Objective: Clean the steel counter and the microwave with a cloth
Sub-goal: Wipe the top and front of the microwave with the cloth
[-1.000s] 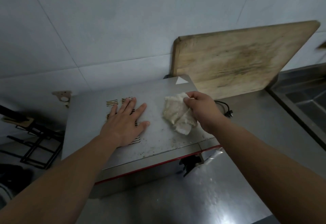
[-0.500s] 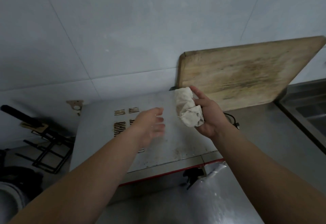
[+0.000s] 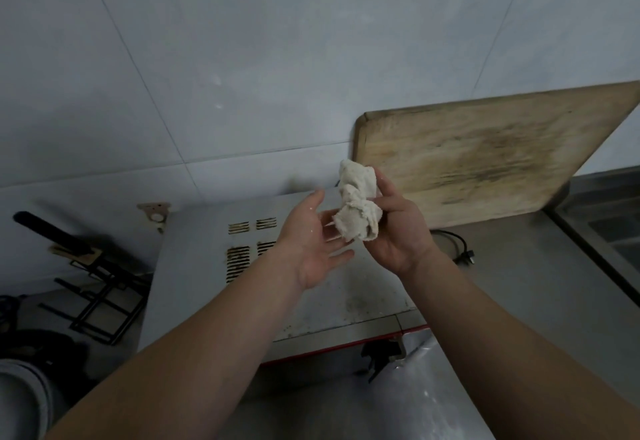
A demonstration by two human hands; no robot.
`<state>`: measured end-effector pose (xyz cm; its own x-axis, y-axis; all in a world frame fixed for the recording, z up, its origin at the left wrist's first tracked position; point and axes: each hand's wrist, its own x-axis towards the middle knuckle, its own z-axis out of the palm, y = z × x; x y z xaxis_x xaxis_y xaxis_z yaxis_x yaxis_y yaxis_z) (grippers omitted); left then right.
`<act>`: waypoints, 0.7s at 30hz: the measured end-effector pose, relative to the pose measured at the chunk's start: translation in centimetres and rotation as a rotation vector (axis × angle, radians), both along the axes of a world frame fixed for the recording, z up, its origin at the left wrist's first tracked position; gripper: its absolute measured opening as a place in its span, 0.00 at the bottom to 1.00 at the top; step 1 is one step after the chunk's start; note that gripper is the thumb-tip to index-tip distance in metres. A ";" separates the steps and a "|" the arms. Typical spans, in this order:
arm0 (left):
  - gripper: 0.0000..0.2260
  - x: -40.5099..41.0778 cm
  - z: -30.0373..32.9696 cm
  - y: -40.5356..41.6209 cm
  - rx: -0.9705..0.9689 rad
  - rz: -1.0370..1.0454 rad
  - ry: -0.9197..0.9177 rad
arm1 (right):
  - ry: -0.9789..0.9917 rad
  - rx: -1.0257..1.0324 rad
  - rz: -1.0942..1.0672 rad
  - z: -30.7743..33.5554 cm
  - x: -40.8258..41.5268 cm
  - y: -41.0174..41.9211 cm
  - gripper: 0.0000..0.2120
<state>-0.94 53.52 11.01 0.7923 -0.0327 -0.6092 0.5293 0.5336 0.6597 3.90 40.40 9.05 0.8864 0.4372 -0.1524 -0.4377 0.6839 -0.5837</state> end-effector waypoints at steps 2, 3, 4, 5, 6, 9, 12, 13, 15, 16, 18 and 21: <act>0.26 0.2 0.5 0.1 -0.071 -0.027 -0.068 | -0.016 -0.041 -0.015 0.1 -0.1 0.1 0.26; 0.24 0.3 0.7 0.1 -0.070 -0.030 -0.082 | -0.020 -0.060 -0.025 0.0 -0.1 0.1 0.24; 0.21 0.4 0.7 0.0 -0.043 -0.019 -0.082 | -0.020 -0.074 -0.029 0.0 -0.2 0.1 0.23; 0.18 0.6 0.6 -0.1 -0.013 -0.003 -0.077 | -0.012 -0.081 -0.032 -0.1 -0.1 0.2 0.23; 0.16 0.7 0.4 -0.2 0.006 0.021 -0.068 | -0.001 -0.080 -0.032 -0.3 -0.1 0.2 0.25; 0.14 0.8 -0.3 -0.6 -0.001 0.141 -0.030 | 0.005 -0.087 -0.020 -0.7 0.2 0.1 0.29; 0.13 0.9 -0.7 -0.6 0.008 0.185 -0.002 | 0.001 -0.077 -0.005 -0.8 0.3 0.1 0.30; 0.13 0.9 -0.6 -0.7 0.018 0.168 0.012 | 0.002 -0.068 -0.004 -0.9 0.3 0.0 0.29; 0.14 0.7 -0.4 -0.7 0.002 0.127 0.039 | 0.002 -0.052 -0.002 -1.0 0.3 0.0 0.28; 0.17 0.7 -0.1 -0.6 -0.033 0.115 0.053 | 0.007 -0.044 0.004 -1.0 0.3 0.0 0.27; 0.24 0.7 0.2 -0.4 -0.115 0.107 0.067 | 0.010 -0.035 0.020 -1.1 0.3 0.0 0.24; 0.24 0.7 0.5 0.0 -0.116 0.076 0.063 | 0.005 -0.030 0.040 -1.3 0.2 0.0 0.21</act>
<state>-0.24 53.48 11.49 0.7558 -0.0472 -0.6531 0.5225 0.6446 0.5580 4.13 40.39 7.80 0.8674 0.4674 -0.1708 -0.4676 0.6480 -0.6012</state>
